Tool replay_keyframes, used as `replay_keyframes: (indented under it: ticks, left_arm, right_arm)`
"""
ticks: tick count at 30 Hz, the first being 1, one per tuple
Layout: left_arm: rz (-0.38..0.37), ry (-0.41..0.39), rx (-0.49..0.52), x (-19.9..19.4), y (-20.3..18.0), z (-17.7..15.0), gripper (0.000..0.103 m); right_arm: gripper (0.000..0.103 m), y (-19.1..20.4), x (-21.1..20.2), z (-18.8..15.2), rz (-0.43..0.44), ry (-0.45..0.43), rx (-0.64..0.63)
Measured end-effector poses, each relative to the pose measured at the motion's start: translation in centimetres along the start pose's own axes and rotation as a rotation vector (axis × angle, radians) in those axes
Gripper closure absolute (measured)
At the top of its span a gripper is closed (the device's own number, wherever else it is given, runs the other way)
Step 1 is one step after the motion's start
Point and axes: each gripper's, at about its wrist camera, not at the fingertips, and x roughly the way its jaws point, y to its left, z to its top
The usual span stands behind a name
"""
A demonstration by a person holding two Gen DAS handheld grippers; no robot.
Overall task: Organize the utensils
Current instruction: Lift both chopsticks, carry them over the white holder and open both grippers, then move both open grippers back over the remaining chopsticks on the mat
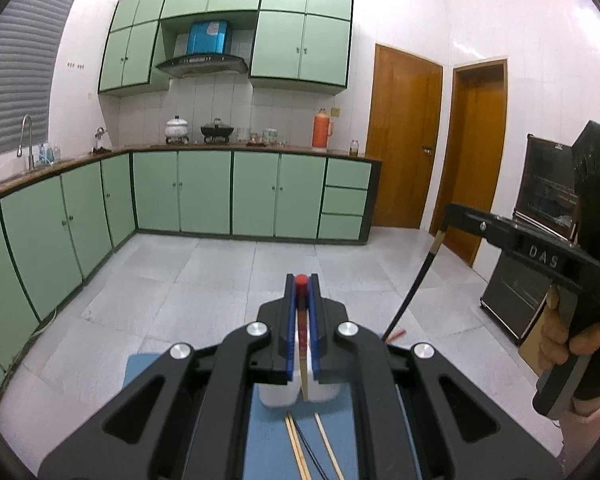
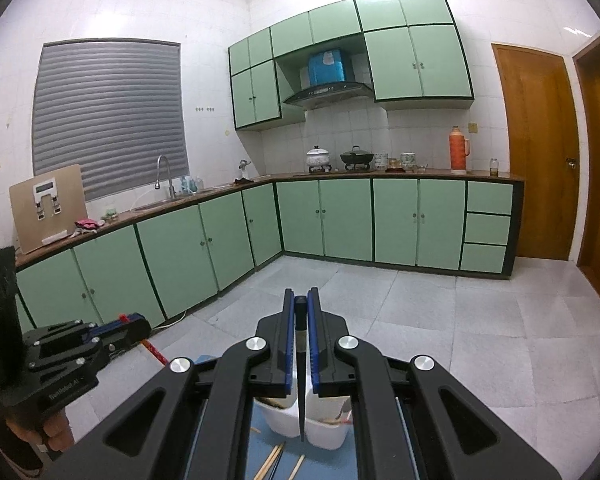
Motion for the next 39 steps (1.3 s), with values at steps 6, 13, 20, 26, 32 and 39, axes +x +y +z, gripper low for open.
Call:
replay_keyframes:
  ticks: [6, 13, 20, 26, 32, 39]
  left_arm:
    - [0.033, -0.057, 0.029, 2.6, -0.6, 2.4, 0.098]
    - [0.056, -0.029, 0.033, 8.2, -0.7, 1.6, 0.098]
    - [0.046, 0.065, 0.031, 12.9, -0.1, -1.7, 0.098]
    - [0.035, 0.107, 0.010, 13.4, 1.1, -3.5, 0.087]
    - [0.049, 0.069, 0.002, 10.0, 1.7, -4.4, 0.055]
    - [0.101, 0.051, -0.041, 5.1, 2.2, -7.9, 0.022]
  right_arm:
    - [0.097, -0.8, 2.3, 1.5, -0.022, -0.015, 0.000]
    - [0.097, -1.7, 6.9, 0.5, -0.058, 0.023, -0.007]
    - [0.097, -2.9, 10.6, -3.1, -0.032, 0.103, 0.036]
    - [0.084, -3.0, 10.5, -5.6, -0.030, 0.140, 0.028]
    - [0.063, -3.1, 6.9, -6.6, -0.061, 0.091, 0.037]
    - [0.029, -2.0, 1.7, -10.3, -0.118, 0.061, 0.026]
